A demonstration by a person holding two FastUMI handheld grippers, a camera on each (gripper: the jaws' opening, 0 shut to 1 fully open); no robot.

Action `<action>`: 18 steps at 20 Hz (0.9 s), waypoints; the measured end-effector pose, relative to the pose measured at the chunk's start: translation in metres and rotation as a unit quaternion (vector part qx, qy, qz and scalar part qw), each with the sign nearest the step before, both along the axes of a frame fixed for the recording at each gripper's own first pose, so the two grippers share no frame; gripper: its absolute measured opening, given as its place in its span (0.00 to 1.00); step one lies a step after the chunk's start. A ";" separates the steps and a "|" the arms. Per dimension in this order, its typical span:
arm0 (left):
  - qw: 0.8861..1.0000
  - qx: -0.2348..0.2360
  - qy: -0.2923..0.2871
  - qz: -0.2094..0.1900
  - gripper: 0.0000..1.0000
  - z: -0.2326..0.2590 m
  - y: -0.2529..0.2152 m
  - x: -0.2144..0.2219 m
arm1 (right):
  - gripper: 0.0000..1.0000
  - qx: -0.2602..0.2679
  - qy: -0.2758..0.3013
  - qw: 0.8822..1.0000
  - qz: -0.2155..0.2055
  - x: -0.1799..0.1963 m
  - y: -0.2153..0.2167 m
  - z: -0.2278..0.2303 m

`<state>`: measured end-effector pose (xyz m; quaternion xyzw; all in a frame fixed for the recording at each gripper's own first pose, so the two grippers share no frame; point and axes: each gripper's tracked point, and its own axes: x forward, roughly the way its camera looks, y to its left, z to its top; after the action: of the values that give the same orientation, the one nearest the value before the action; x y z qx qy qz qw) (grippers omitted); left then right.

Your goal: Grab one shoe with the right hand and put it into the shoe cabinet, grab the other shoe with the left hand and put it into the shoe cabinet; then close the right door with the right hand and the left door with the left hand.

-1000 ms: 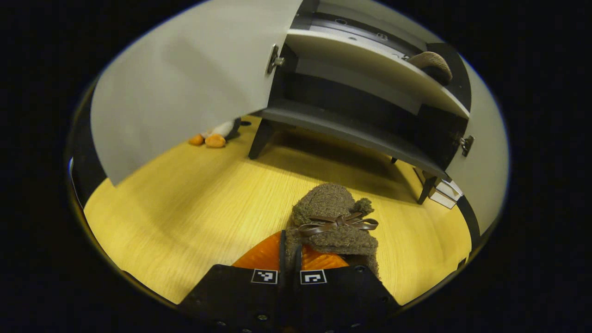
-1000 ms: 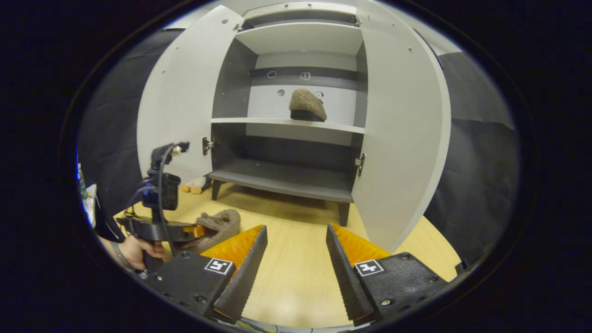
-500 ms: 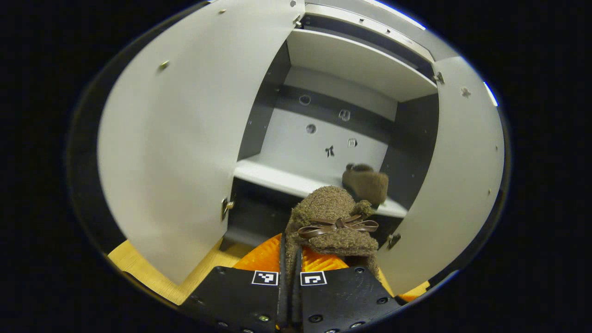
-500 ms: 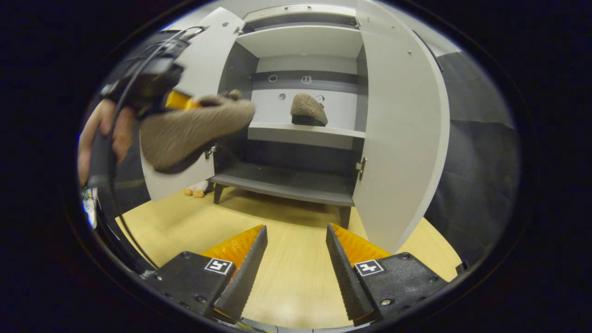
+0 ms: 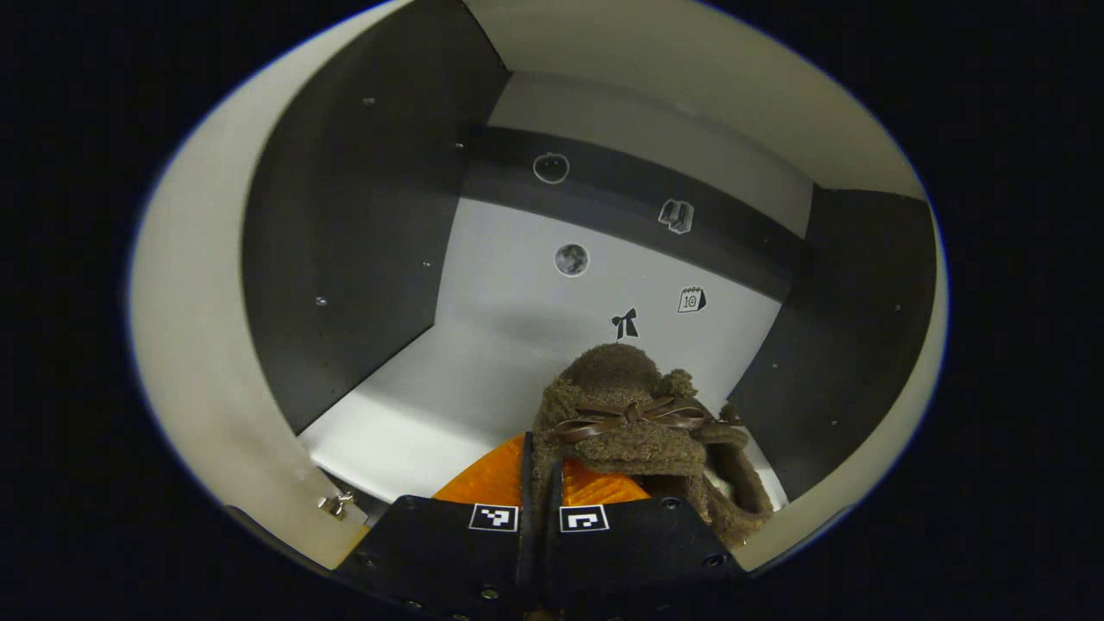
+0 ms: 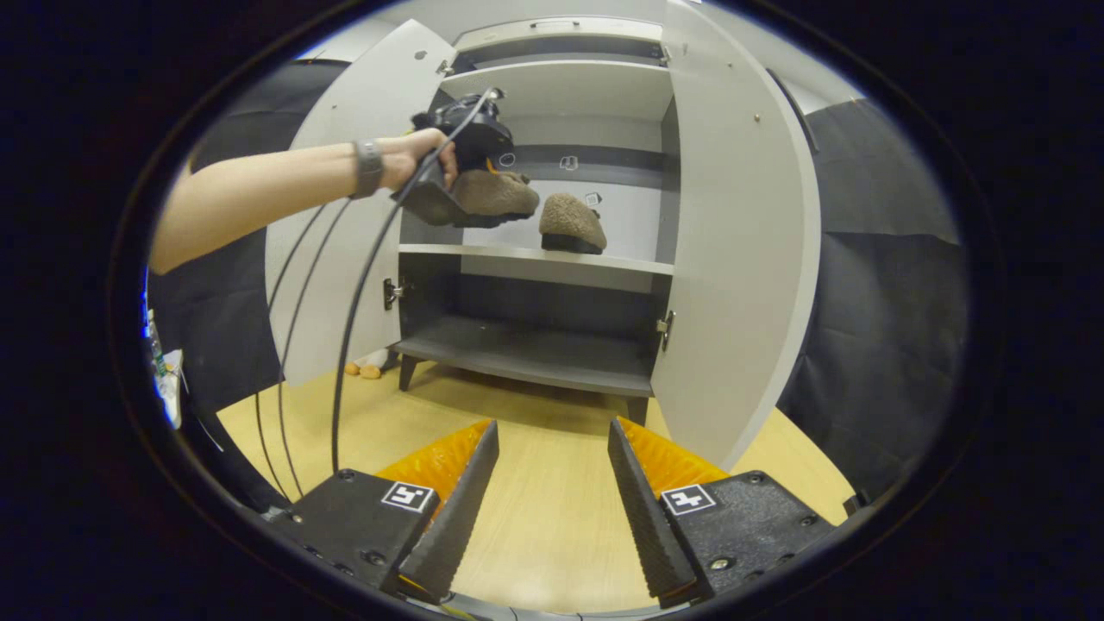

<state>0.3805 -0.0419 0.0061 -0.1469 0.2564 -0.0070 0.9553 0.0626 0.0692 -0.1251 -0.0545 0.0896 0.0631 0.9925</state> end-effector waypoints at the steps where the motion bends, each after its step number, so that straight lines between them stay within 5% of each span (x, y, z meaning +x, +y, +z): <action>1: 1.000 0.006 0.013 -0.001 0.03 -0.008 -0.002 0.008 | 0.82 -0.001 0.000 1.000 -0.001 0.000 -0.001 -0.002; 6: 0.997 0.009 0.072 0.011 0.04 -0.042 -0.003 0.024 | 0.82 0.001 0.005 1.000 -0.010 0.000 -0.003 -0.003; 15: 0.997 -0.009 0.065 -0.030 0.05 -0.030 -0.006 0.018 | 0.82 0.011 0.011 1.000 -0.003 0.001 0.000 -0.005; 17: 0.998 -0.012 0.052 -0.034 0.31 -0.017 -0.004 0.010 | 0.82 0.010 0.015 1.000 0.002 0.002 0.001 -0.007; 18: 0.998 -0.011 0.049 -0.037 0.19 -0.013 -0.004 0.005 | 0.82 0.010 0.016 1.000 0.004 0.003 0.001 -0.008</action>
<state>0.3854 -0.0460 -0.0068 -0.1483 0.3078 -0.0380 0.9391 0.0652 0.0707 -0.1326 -0.0436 0.1048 0.0687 0.9912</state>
